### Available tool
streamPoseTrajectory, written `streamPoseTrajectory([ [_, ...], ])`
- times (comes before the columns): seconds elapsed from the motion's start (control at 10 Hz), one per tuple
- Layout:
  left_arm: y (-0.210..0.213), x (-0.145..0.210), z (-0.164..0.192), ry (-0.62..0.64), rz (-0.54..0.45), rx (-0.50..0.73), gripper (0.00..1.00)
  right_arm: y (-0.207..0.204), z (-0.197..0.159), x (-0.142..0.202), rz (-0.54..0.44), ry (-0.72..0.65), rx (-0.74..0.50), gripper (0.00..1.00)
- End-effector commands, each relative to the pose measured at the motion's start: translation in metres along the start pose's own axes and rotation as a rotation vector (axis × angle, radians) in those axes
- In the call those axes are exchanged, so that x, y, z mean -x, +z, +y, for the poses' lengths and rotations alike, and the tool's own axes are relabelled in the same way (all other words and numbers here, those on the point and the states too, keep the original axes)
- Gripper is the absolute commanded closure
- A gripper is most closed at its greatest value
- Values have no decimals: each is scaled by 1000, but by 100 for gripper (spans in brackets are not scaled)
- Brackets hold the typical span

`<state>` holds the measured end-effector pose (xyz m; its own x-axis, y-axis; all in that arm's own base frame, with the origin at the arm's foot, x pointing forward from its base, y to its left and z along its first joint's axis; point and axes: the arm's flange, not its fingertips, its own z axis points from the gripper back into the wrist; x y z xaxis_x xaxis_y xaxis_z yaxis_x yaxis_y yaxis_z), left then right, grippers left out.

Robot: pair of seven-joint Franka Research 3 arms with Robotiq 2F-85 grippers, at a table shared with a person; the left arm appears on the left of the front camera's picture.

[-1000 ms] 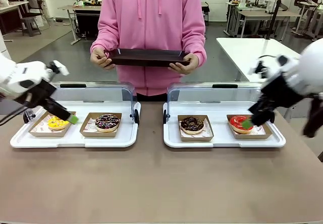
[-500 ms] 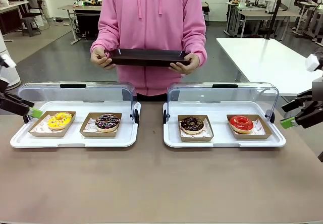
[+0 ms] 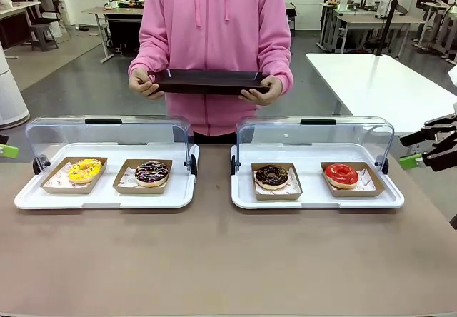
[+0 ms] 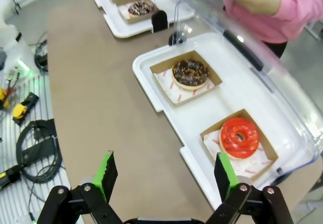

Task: Provide the desired donut to the person.
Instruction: Pick up and lift the Paper togo box containing the Donut pointed at by the person.

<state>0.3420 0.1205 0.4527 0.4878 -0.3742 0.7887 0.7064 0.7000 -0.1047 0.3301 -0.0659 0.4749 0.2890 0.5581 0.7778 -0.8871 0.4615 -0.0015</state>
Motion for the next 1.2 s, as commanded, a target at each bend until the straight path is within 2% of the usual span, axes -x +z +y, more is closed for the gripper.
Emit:
streamPoseTrajectory([
  [0.0,-13,72,-108,-30,-48,-24,0,-4,18,10,-44,17,6,0],
  [0.4,-6,65,-106,-47,-92,-15,0,1,20,14,-95,11,8,0],
  [1.1,0,61,-106,-77,-97,-30,0,7,24,14,-78,-4,58,0],
])
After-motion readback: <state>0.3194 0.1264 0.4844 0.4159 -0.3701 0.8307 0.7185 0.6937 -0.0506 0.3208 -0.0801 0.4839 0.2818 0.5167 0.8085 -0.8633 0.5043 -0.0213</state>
